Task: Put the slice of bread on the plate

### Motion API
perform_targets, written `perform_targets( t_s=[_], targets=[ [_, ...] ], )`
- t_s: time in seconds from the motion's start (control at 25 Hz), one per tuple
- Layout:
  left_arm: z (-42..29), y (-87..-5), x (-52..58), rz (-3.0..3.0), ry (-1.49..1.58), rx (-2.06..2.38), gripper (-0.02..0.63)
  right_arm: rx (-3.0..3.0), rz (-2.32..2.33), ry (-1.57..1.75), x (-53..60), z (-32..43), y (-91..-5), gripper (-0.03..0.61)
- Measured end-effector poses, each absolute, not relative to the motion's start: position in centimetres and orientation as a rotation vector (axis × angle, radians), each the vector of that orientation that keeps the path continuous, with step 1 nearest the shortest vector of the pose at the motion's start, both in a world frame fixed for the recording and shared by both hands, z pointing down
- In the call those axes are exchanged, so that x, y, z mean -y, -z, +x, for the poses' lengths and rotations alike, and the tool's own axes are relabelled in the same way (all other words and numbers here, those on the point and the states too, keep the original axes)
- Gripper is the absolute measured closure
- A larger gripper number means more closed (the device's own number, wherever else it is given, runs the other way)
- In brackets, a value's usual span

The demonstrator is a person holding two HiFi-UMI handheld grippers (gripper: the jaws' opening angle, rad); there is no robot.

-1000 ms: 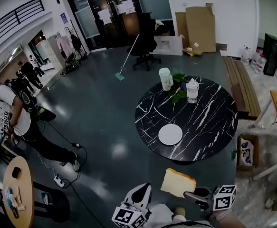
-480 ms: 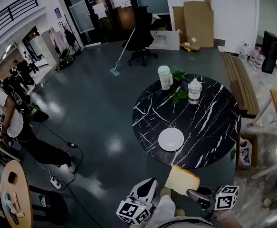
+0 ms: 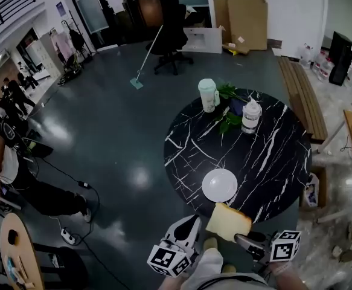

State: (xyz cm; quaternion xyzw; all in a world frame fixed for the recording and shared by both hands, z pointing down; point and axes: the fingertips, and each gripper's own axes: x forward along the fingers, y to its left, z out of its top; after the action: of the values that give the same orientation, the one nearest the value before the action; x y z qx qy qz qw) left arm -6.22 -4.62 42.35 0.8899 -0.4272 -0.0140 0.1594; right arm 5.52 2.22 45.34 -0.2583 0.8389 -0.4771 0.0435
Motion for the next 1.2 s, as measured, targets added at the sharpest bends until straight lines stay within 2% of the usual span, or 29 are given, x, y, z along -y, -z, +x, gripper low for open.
perform_targets(
  t_s=[0.72, 1.2],
  targets=[
    [-7.4, -45.7, 13.6, 2.545, -0.005, 1.108, 0.607, -2.337, -1.008, 1.628, 7.1, 5.4, -49.5, 0.486],
    [-8.1, -49.4, 15.5, 2.419, 0.0, 1.204, 0.607, -2.132, -0.858, 1.805, 14.5, 3.8, -53.7, 0.486]
  ],
)
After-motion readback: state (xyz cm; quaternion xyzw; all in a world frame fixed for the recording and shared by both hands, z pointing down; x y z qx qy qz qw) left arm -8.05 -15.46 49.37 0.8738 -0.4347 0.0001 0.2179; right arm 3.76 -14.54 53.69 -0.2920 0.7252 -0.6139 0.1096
